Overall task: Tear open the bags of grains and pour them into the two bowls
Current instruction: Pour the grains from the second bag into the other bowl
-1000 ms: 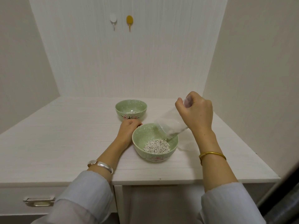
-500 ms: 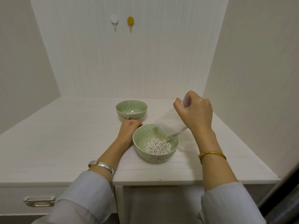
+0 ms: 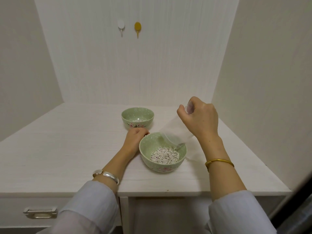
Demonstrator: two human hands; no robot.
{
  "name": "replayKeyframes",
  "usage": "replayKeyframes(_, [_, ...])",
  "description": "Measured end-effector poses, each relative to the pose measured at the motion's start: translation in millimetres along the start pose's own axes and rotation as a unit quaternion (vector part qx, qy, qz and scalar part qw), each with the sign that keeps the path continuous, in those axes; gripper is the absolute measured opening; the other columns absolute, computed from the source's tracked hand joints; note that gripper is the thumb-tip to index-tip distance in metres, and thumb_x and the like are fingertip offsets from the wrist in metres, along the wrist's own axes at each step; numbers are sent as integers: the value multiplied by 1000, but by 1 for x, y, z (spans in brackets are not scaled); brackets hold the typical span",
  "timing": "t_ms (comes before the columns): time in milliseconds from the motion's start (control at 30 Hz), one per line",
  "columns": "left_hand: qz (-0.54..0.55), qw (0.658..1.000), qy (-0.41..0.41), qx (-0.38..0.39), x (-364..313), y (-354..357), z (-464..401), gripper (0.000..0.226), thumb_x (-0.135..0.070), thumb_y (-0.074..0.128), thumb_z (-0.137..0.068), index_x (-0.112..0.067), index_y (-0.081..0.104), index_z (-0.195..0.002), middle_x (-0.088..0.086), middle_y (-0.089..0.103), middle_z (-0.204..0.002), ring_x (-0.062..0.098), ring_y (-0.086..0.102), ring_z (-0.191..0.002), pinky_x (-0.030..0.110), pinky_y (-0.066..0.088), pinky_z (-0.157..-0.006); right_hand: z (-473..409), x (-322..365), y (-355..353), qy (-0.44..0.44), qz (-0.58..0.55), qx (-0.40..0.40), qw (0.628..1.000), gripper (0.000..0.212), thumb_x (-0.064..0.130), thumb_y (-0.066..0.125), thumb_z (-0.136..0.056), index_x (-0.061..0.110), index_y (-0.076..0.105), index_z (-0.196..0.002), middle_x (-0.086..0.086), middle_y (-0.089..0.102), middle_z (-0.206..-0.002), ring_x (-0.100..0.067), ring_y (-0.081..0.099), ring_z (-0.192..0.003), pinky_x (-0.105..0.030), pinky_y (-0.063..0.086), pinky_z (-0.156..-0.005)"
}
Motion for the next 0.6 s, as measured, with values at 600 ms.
replayKeyframes(600, [-35,983,100,148,-64,2,28,20,-24,72,-66,-18,59,-80,-14,49,-62,9,39,-62,21,34,-63,-3,36,16,-140,87,222,961,29,39,51,-81,15,44,-68,-1,50,-61,-27,48,-64,-30,29,-51])
Point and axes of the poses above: each hand's wrist, its own z-axis away from the middle knuckle, its own y-axis out of the palm, x = y × z, the point moved 2 cm from there along -z, towards the middle knuckle
